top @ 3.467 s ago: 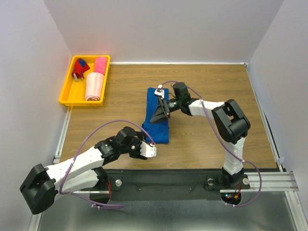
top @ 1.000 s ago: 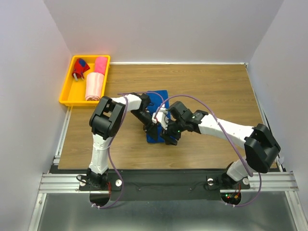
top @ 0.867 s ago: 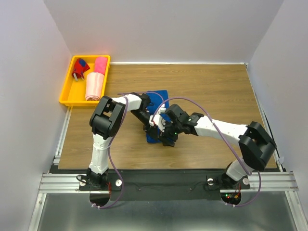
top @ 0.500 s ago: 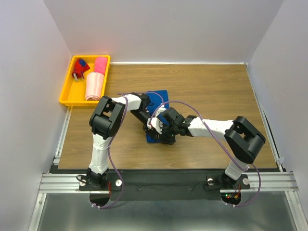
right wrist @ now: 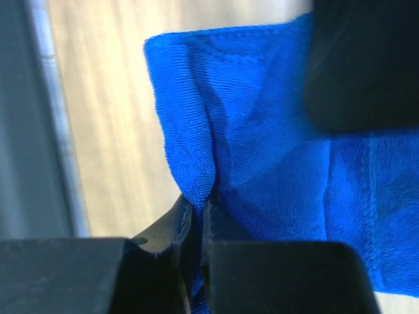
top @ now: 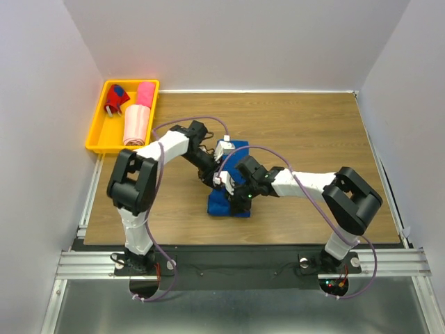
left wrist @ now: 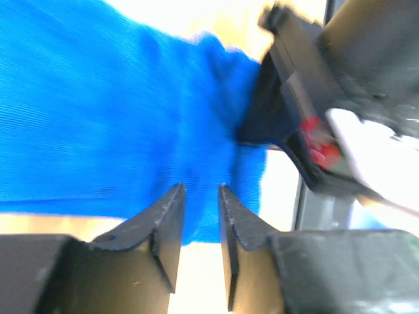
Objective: Roll the towels
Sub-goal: Roll the towel
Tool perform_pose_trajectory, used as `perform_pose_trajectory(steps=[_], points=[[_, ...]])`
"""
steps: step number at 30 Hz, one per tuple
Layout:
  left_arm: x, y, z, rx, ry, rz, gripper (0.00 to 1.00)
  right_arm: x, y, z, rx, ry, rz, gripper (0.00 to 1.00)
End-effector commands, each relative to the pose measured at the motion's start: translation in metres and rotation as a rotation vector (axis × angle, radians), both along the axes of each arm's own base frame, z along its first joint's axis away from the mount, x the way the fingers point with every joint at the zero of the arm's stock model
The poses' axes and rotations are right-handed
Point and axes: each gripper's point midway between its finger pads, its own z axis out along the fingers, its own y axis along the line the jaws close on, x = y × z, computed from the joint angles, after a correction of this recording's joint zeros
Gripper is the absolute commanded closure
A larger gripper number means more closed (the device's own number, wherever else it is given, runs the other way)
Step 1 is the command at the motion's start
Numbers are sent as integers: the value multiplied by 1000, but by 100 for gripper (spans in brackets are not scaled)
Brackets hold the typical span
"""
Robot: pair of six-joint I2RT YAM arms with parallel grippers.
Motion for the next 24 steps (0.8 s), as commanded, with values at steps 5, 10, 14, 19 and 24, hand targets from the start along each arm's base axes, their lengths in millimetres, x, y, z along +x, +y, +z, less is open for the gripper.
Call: perform_pose_trajectory(steps=[5,10,14,19,24], points=[[24,45,41,31,-261,113,57,-12,-13,6,83,438,-50,100],[43,86,53,69,-419,267,55,-2,-10,5,95,579,-82,99],[39,101,67,79,-591,322,42,2,-6,-4,74,655,-113,99],[9,90,87,38,-916,229,20,8,2,-9,60,793,-160,99],[-41,46,62,44,-1102,4,15,11,5,-20,52,906,-179,99]])
